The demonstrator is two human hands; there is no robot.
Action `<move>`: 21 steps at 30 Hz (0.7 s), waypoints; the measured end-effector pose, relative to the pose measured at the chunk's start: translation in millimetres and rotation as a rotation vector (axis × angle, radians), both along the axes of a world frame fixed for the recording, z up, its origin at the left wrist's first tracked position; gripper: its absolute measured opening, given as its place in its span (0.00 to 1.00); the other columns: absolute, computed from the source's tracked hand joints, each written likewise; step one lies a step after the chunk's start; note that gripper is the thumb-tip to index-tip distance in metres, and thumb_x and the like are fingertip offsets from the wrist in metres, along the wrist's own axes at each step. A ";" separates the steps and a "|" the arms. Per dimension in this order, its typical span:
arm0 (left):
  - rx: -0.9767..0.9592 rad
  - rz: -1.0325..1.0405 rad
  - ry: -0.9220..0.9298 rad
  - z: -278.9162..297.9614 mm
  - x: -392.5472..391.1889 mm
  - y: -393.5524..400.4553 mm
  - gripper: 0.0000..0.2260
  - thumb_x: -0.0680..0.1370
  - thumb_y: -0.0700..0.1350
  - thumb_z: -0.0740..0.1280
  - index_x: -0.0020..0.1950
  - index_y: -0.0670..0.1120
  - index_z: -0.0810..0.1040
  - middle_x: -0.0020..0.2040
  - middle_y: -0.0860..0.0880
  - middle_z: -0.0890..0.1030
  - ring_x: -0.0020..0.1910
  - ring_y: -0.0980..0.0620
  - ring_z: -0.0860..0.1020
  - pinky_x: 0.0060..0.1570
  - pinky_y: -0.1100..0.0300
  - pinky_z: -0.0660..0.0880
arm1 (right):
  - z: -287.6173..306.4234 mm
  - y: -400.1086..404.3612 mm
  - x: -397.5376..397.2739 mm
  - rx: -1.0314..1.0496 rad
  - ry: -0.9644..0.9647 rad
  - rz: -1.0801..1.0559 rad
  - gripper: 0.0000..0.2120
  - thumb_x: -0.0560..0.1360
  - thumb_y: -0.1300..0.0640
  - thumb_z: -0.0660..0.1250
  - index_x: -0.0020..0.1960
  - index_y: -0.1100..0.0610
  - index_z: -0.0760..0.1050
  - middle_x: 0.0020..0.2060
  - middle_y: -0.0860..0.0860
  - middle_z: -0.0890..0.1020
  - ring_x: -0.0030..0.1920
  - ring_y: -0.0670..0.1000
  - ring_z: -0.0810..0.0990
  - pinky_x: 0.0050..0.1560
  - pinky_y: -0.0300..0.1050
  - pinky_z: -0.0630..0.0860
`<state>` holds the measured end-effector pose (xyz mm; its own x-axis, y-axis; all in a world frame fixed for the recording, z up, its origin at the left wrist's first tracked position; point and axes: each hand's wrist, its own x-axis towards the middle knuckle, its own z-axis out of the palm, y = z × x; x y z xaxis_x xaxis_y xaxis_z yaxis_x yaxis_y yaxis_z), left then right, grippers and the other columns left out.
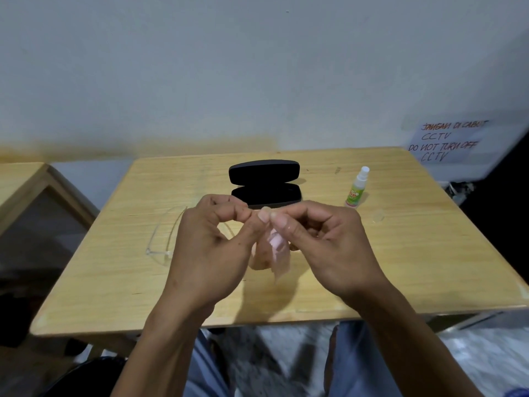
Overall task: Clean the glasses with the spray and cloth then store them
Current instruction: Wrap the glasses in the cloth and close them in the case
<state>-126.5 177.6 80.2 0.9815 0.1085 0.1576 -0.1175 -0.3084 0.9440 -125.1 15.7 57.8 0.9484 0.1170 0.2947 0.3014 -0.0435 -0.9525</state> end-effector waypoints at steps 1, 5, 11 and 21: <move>-0.042 -0.018 0.020 0.9 -1.0 -0.3 0.10 0.71 0.49 0.75 0.33 0.46 0.81 0.45 0.53 0.79 0.44 0.63 0.77 0.43 0.75 0.67 | 0.3 -0.7 0.7 0.001 0.009 -0.007 0.08 0.76 0.54 0.71 0.49 0.58 0.85 0.39 0.53 0.87 0.40 0.52 0.86 0.42 0.50 0.83; -0.113 -0.011 0.018 -0.5 -3.0 3.0 0.12 0.64 0.58 0.75 0.36 0.49 0.82 0.44 0.56 0.80 0.46 0.61 0.76 0.45 0.64 0.67 | 5.0 -8.0 1.9 0.117 0.112 -0.027 0.09 0.72 0.52 0.72 0.46 0.57 0.86 0.36 0.50 0.86 0.38 0.46 0.82 0.38 0.43 0.78; 0.088 -0.142 -0.089 -9.1 -3.4 -4.0 0.10 0.65 0.55 0.77 0.43 0.56 0.85 0.48 0.56 0.82 0.50 0.61 0.78 0.46 0.78 0.66 | 19.8 -24.4 4.2 0.049 0.138 0.074 0.12 0.72 0.53 0.71 0.47 0.62 0.84 0.38 0.52 0.86 0.39 0.48 0.83 0.37 0.42 0.78; 0.348 -0.127 -0.195 0.7 -2.4 3.2 0.08 0.74 0.59 0.66 0.42 0.56 0.77 0.49 0.61 0.79 0.55 0.61 0.76 0.55 0.48 0.68 | 36.6 -45.1 8.3 -0.173 0.002 -0.010 0.13 0.73 0.49 0.70 0.42 0.59 0.81 0.32 0.47 0.82 0.34 0.44 0.78 0.36 0.38 0.75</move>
<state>-128.9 180.8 80.9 0.9318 -0.1044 0.3476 -0.3415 -0.5768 0.7421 -116.8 -29.4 94.4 0.9503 0.1564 0.2691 0.2981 -0.2094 -0.9313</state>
